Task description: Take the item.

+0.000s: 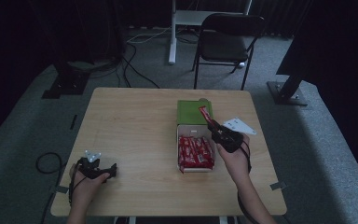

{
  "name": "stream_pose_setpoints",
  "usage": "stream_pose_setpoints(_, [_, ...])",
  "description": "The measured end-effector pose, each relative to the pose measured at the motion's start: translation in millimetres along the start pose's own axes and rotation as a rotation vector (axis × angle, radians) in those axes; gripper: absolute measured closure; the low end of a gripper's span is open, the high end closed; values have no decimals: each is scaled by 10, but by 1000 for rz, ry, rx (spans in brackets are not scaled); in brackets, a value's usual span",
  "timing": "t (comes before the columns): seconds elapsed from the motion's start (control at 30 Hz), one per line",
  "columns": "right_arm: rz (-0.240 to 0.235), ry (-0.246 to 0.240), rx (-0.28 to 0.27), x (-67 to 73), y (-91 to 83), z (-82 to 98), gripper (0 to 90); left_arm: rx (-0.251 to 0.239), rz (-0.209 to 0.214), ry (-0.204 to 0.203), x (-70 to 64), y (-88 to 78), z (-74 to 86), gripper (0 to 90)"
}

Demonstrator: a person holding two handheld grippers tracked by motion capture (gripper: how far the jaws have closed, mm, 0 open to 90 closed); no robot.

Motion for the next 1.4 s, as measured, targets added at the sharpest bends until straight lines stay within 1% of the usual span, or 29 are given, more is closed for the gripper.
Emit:
stream_pose_setpoints(0.03, [0,0,0,0,0,0,788,0,0,0,0,0,0,28])
stream_pose_setpoints(0.07, [6,4,0,-31,-5,2,788,0,0,0,0,0,0,28])
stream_pose_setpoints(0.1, [26,22,-2,-100,-23,2,788,-1,0,-1,-1,0,0,28])
stream_pose_setpoints(0.37, [85,41,1,-355,-94,42,788,-1,0,-1,-1,1,0,28])
stream_pose_setpoints(0.67, [152,81,7,-650,-190,141,788,1,0,0,0,-1,0,28])
stream_pose_setpoints(0.97, [221,107,30,-934,-287,298,787,0,0,0,-1,0,0,28])
stream_pose_setpoints(1.13, [260,118,53,-1085,-340,405,787,0,0,0,-1,0,0,28])
stream_pose_setpoints(1.4, [309,152,80,-1285,-412,570,787,1,0,1,0,-1,0,28])
Point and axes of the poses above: each handheld gripper's, and its own axes: y roughly forward along the jaws, z roughly out of its underside, x roughly to its left, the point moved 7 cm from there along y, roughly forward along the jaws, and after that the axes turned 1 degree about z, right-handed, at the moved point
